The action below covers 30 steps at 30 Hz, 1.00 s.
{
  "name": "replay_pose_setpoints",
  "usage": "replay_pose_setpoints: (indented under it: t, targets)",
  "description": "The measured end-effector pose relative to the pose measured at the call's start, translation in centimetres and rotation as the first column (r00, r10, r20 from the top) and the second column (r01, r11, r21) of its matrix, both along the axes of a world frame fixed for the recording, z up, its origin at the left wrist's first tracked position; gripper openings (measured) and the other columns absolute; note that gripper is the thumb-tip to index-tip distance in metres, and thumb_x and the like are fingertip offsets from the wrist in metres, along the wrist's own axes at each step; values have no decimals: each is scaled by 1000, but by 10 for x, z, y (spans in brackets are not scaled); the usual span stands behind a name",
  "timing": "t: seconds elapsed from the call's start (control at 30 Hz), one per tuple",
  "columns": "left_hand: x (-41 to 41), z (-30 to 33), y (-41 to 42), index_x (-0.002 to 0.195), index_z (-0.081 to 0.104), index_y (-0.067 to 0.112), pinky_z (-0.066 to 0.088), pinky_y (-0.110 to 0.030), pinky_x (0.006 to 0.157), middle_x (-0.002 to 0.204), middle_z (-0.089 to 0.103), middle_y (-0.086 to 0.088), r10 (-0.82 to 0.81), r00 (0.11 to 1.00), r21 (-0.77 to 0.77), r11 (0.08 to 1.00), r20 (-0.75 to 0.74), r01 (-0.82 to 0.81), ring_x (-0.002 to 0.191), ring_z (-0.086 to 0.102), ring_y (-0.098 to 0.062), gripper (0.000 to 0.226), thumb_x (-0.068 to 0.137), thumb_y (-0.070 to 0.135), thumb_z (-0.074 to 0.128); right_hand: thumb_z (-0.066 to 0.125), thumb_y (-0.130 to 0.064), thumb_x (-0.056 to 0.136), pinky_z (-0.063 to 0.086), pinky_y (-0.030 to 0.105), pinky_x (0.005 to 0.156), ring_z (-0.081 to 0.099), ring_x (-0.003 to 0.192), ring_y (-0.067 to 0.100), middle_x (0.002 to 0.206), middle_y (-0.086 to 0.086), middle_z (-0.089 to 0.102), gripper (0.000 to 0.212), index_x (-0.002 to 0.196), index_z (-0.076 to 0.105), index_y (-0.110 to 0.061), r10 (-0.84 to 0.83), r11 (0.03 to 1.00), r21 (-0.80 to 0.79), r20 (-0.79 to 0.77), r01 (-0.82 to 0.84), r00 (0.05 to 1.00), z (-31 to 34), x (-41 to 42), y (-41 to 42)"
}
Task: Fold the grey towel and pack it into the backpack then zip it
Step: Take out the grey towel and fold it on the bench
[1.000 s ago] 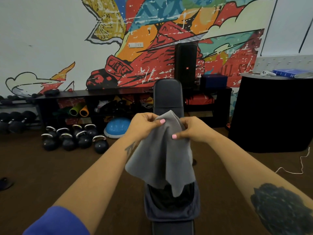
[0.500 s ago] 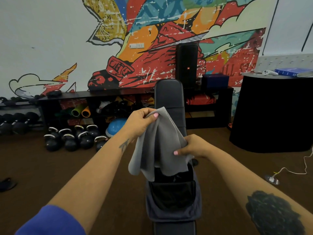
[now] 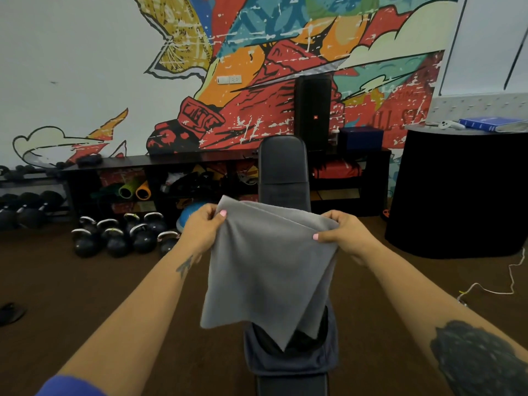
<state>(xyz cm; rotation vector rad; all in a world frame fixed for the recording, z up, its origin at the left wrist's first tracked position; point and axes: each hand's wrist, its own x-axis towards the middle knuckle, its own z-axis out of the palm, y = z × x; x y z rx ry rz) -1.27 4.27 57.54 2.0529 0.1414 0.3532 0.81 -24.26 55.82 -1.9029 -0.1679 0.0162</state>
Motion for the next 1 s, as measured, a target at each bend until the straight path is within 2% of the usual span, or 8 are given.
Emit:
replay_pose_setpoints:
  t: [0.13, 0.27, 0.43, 0.57, 0.73, 0.83, 0.9, 1.0]
  targets:
    - [-5, -26, 12, 98, 60, 15, 48, -50, 90, 105, 66, -15, 1, 995, -12, 1000, -99, -2, 96, 62, -32, 15, 94, 26, 51, 73, 7, 72, 53, 29, 73, 63, 92, 25, 95, 6, 63, 36, 96, 56, -14, -30, 989, 147, 15, 28, 999, 3, -1, -2]
    - [-14, -40, 14, 113, 58, 7, 48, -35, 78, 110, 65, -14, -82, 970, 30, 995, -228, 92, 91, 60, -24, 21, 94, 15, 52, 73, 3, 75, 56, 34, 79, 66, 96, 28, 100, 11, 67, 42, 105, 55, -20, -22, 968, 252, 43, 11, 999, 3, -7, 1]
    - [-25, -43, 9, 115, 55, 14, 49, -29, 79, 108, 65, -5, -232, 767, 55, 943, -598, 329, 96, 64, -18, 34, 84, 19, 66, 71, -4, 80, 53, 34, 85, 66, 83, 23, 79, 16, 67, 41, 109, 55, -28, 20, 994, 105, 139, -35, 990, 11, -15, 15]
    - [-30, -40, -11, 119, 54, 25, 45, -32, 94, 119, 58, 3, -320, 650, 32, 883, -689, 468, 108, 55, -15, 45, 79, 35, 70, 71, -6, 80, 53, 31, 85, 68, 85, 28, 90, 25, 69, 35, 102, 58, -30, 101, 995, -33, 178, -97, 979, 19, -22, 26]
    - [-31, -25, -48, 128, 47, 18, 46, -19, 80, 114, 54, 6, -471, 638, -31, 818, -609, 574, 93, 56, -3, 50, 86, 42, 60, 78, -4, 71, 55, 40, 82, 63, 78, 27, 81, 11, 61, 44, 88, 48, -31, 167, 983, -102, 172, -151, 971, 17, -24, 33]
    - [-26, -22, -65, 112, 54, 25, 44, -36, 94, 105, 59, 7, -550, 703, -143, 822, -451, 552, 95, 55, -8, 43, 79, 50, 65, 80, -3, 68, 54, 35, 74, 56, 73, 18, 75, 3, 56, 43, 83, 46, -26, 185, 979, -125, 180, -164, 966, 17, -24, 34]
    - [-20, -22, -73, 107, 59, 22, 44, -34, 86, 98, 63, 5, -570, 763, -252, 821, -306, 512, 90, 56, -10, 48, 71, 53, 70, 80, -3, 68, 50, 30, 69, 53, 70, 14, 73, 2, 55, 38, 79, 48, -22, 183, 977, -150, 207, -153, 961, 18, -24, 34]
    - [-16, -19, -81, 109, 57, 11, 50, -24, 74, 97, 66, -2, -518, 849, -421, 797, -108, 433, 85, 62, -11, 35, 83, 32, 68, 80, -5, 68, 47, 19, 63, 54, 66, 9, 69, -2, 57, 31, 71, 53, -19, 155, 983, -128, 224, -129, 962, 18, -25, 32]
